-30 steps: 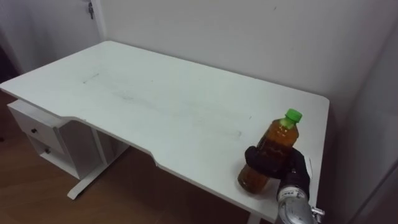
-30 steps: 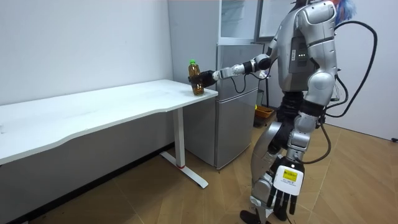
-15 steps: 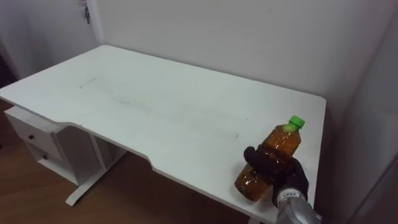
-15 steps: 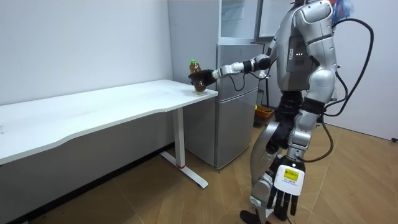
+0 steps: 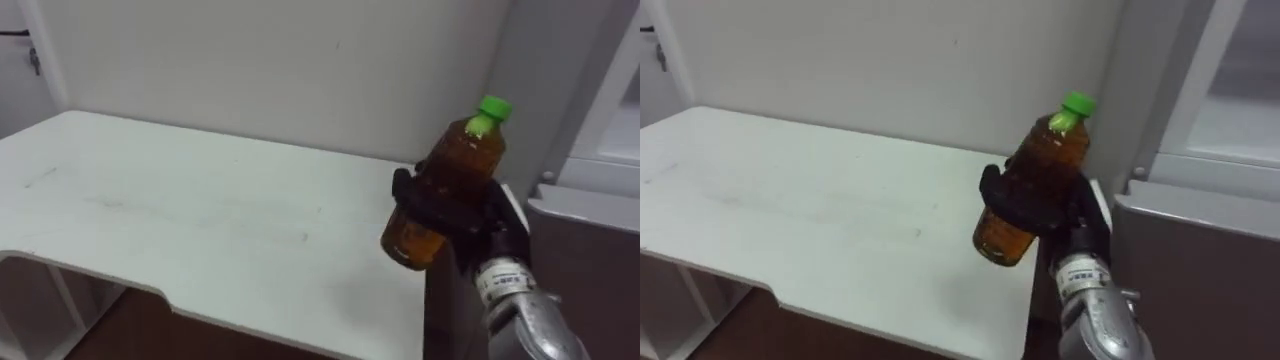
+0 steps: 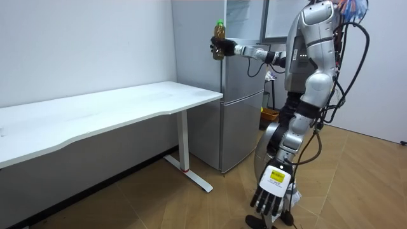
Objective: Put the bottle in the upper fridge
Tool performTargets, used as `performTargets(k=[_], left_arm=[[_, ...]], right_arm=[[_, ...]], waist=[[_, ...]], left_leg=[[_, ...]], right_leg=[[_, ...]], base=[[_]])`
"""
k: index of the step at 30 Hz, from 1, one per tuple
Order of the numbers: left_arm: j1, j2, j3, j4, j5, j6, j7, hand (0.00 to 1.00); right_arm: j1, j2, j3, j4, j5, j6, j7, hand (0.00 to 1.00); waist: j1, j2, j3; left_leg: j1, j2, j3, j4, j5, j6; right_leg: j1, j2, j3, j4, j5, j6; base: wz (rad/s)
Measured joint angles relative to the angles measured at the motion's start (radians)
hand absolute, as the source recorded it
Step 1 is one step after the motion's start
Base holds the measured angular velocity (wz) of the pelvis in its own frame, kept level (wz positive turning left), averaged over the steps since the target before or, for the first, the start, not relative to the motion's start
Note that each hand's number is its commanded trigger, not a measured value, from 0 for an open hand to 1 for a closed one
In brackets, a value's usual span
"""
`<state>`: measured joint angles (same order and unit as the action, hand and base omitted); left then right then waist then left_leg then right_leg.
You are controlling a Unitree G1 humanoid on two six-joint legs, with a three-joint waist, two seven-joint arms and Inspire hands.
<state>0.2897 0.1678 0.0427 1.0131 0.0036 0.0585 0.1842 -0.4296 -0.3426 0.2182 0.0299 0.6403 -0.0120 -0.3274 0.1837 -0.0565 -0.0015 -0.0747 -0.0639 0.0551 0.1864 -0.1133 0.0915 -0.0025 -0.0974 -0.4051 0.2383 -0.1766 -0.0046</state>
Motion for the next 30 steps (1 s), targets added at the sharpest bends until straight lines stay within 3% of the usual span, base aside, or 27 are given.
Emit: performTargets(k=[6,14,19,22,25,30], left_arm=[[0.021,-0.001,0.031,0.016,0.002,-0.001,0.000,0.00],[0.019,0.001,0.060,0.021,0.001,0.001,0.009,0.00],[0.029,-0.001,0.102,0.033,0.002,-0.001,0.047,0.00],[0.030,-0.003,0.124,0.040,0.000,-0.007,0.049,0.00],[0.030,-0.004,0.132,0.048,0.000,-0.014,0.051,0.00],[0.030,-0.005,0.132,0.049,0.000,-0.016,0.051,0.00]], right_arm=[[0.001,-0.010,-0.062,-0.063,-0.106,0.003,0.022,1.00],[0.004,-0.029,-0.163,-0.158,-0.104,0.020,0.000,1.00],[0.005,-0.092,-0.217,-0.264,-0.104,0.022,-0.022,1.00],[0.005,-0.094,-0.268,-0.289,-0.098,0.022,-0.019,1.00],[0.005,-0.094,-0.291,-0.292,-0.099,0.022,-0.020,1.00],[0.005,-0.094,-0.311,-0.292,-0.100,0.022,-0.019,1.00]], waist=[[-0.019,-0.013,-0.0056],[-0.076,-0.008,-0.0039],[-0.110,-0.016,-0.0085],[-0.116,-0.023,-0.0112],[-0.129,-0.026,-0.0124],[-0.152,-0.021,-0.0086]], left_leg=[[0.040,0.006,0.026,0.005,-0.014,-0.001],[0.051,0.006,0.028,0.006,-0.019,0.001],[0.083,0.007,0.034,-0.022,-0.018,-0.002],[0.099,0.012,0.047,-0.031,-0.023,-0.007],[0.104,0.017,0.052,-0.034,-0.025,-0.011],[0.104,0.019,0.056,-0.036,-0.030,-0.014]], right_leg=[[0.025,0.012,0.047,-0.016,-0.003,0.004],[0.038,0.014,0.050,-0.025,-0.001,0.007],[0.061,0.021,0.068,-0.036,0.002,0.007],[0.074,0.029,0.100,-0.039,0.003,0.007],[0.075,0.033,0.105,-0.040,0.003,0.007],[0.073,0.037,0.117,-0.041,0.004,0.005]], base=[[-0.14],[-0.02],[-0.06],[-0.12],[-0.09],[-0.05]])
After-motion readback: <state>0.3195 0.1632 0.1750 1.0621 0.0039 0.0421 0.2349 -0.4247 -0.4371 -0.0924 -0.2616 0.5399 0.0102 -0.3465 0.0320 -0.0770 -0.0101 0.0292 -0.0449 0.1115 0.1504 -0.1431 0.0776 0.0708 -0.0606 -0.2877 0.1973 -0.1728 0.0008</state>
